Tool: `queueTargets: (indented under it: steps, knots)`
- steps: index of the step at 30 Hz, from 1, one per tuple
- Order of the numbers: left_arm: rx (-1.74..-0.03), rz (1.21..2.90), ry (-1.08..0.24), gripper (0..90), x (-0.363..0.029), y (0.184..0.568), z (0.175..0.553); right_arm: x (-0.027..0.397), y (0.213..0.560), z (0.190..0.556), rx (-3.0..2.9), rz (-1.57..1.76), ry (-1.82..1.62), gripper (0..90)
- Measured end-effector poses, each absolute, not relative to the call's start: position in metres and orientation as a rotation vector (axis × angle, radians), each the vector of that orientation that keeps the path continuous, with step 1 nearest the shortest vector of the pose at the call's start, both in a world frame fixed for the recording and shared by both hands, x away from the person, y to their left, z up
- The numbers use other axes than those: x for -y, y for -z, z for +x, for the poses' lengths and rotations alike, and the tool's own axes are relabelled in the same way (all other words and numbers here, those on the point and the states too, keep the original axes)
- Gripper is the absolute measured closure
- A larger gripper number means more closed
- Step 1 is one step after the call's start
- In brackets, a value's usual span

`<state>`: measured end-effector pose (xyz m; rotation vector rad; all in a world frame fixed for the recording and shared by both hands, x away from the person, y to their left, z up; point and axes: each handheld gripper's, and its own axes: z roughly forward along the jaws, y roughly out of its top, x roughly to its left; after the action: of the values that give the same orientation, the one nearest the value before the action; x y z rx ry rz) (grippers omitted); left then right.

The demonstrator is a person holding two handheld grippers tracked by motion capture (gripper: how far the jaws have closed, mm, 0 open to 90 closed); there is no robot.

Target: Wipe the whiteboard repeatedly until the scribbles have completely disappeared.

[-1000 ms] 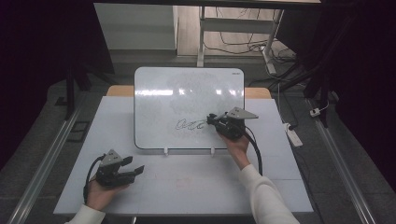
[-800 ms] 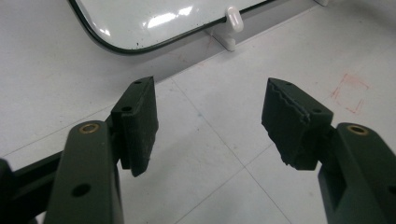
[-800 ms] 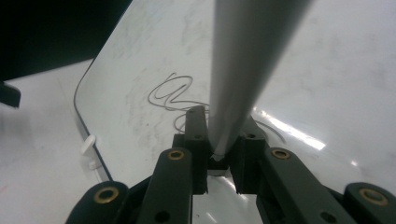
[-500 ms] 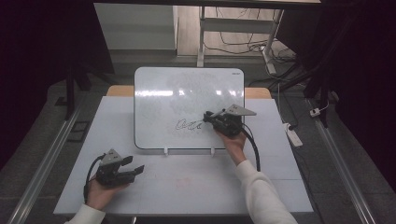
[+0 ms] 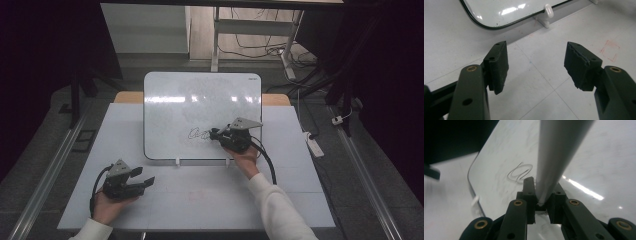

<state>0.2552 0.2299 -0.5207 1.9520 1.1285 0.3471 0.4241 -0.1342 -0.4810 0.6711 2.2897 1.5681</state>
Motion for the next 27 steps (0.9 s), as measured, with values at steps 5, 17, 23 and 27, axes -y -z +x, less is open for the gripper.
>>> queueTargets:
  steps: [5,17,23,27]
  knots:
    - [-1.119,1.952,-0.355,36.8,-0.229,0.519,0.253,0.152,0.469,0.438,-2.152,0.784,-1.626,78.5]
    - [-1.120,1.949,-0.351,36.7,-0.230,0.520,0.254,0.145,0.476,0.430,-2.218,0.754,-1.614,78.5]
    - [-1.115,1.953,-0.354,36.6,-0.229,0.519,0.254,0.138,0.475,0.429,-2.246,0.696,-1.574,78.5]
    - [-1.118,1.946,-0.353,36.6,-0.230,0.519,0.254,0.143,0.471,0.435,-2.187,0.760,-1.614,78.5]
